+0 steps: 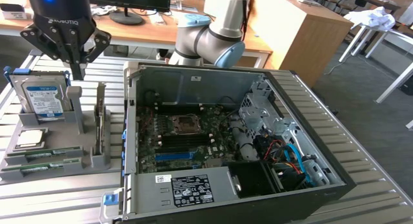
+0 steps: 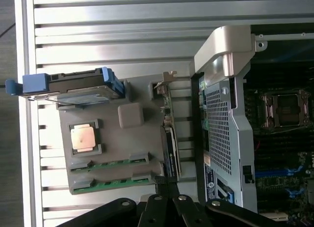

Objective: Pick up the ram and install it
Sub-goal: 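Reach for the ram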

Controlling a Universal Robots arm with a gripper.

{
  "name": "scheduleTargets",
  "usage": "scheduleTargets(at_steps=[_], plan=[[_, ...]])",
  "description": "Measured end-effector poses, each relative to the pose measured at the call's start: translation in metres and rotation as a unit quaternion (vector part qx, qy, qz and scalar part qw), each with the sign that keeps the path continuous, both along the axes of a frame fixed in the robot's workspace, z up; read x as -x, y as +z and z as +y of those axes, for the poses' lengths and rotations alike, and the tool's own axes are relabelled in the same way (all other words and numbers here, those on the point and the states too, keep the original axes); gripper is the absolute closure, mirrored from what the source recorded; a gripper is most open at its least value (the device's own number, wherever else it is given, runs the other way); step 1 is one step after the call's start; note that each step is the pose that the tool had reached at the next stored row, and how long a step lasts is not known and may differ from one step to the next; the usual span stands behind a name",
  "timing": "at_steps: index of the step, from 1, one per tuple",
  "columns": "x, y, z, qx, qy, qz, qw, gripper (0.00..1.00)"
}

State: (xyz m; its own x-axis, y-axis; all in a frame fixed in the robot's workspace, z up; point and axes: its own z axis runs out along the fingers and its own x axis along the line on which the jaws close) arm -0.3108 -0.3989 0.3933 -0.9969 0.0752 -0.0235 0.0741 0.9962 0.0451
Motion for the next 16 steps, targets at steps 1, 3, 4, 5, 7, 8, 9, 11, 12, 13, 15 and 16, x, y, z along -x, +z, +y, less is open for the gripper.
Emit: scheduleTargets(at_steps=[1, 3, 4, 5, 7, 8, 9, 11, 12, 13, 15, 16], plan=[[0.001, 0.0, 0.0, 0.0, 0.0, 0.0, 1.0, 0.9], [0.003, 0.0, 0.0, 0.0, 0.0, 0.0, 1.0, 0.9], [0.004, 0.0, 0.0, 0.0, 0.0, 0.0, 1.0, 0.9], [0.005, 0.0, 0.0, 0.0, 0.0, 0.0, 1.0, 0.9], [0.008, 0.0, 0.0, 0.0, 0.0, 0.0, 1.0, 0.9], [0.01, 0.0, 0.0, 0.0, 0.0, 0.0, 1.0, 0.9], [0.012, 0.0, 0.0, 0.0, 0.0, -0.0001, 1.0, 0.9], [0.014, 0.0, 0.0, 0.0, 0.0, -0.0001, 1.0, 0.9], [0.015, 0.0, 0.0, 0.0, 0.0, -0.0001, 1.0, 0.9], [0.016, 0.0, 0.0, 0.0, 0.0, -0.0001, 1.0, 0.9], [0.018, 0.0, 0.0, 0.0, 0.0, -0.0001, 1.0, 0.9], [0.018, 0.0, 0.0, 0.0, 0.0, -0.0001, 1.0, 0.9]])
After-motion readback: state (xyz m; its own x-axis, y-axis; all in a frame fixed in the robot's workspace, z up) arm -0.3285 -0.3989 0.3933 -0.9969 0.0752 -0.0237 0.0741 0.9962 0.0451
